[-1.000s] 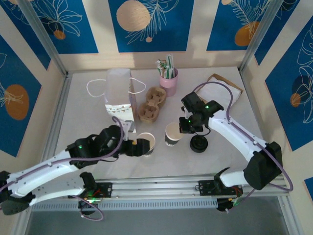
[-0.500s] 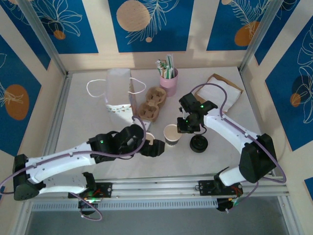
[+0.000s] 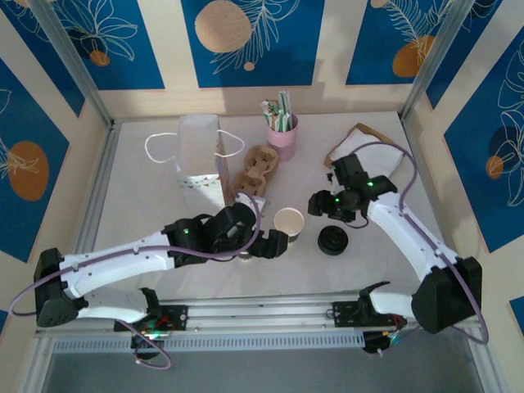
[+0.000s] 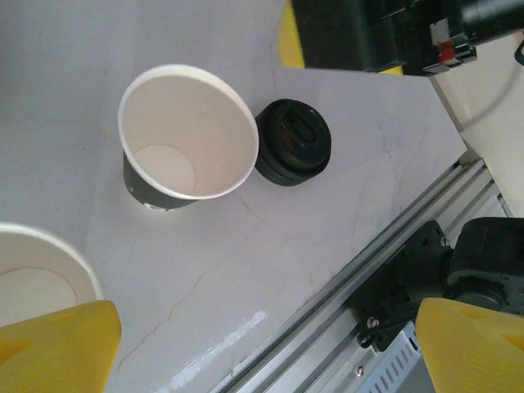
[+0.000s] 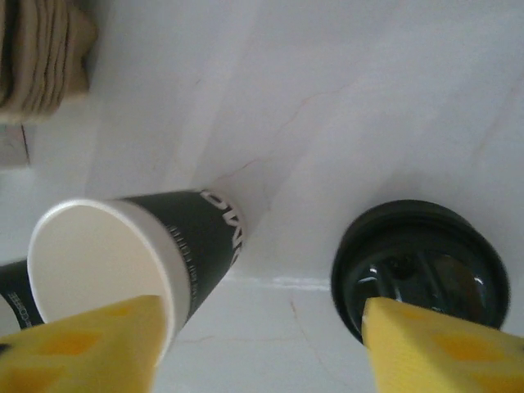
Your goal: Pack the takeout coffee
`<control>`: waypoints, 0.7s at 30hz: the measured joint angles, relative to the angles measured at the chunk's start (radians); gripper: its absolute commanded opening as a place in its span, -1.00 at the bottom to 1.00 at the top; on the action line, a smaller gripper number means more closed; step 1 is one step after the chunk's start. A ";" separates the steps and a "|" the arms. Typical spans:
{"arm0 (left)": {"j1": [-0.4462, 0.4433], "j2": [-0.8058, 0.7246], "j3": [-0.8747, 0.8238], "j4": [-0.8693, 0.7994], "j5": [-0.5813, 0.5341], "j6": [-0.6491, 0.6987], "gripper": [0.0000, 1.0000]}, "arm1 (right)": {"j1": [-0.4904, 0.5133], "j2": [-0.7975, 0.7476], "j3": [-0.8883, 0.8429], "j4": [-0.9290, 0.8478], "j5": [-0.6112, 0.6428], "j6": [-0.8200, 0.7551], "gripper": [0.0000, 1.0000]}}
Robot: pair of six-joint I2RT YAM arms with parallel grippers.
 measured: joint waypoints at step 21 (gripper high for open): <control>0.000 0.080 0.017 0.059 0.008 0.027 0.90 | -0.099 0.048 -0.170 0.070 0.034 0.082 0.99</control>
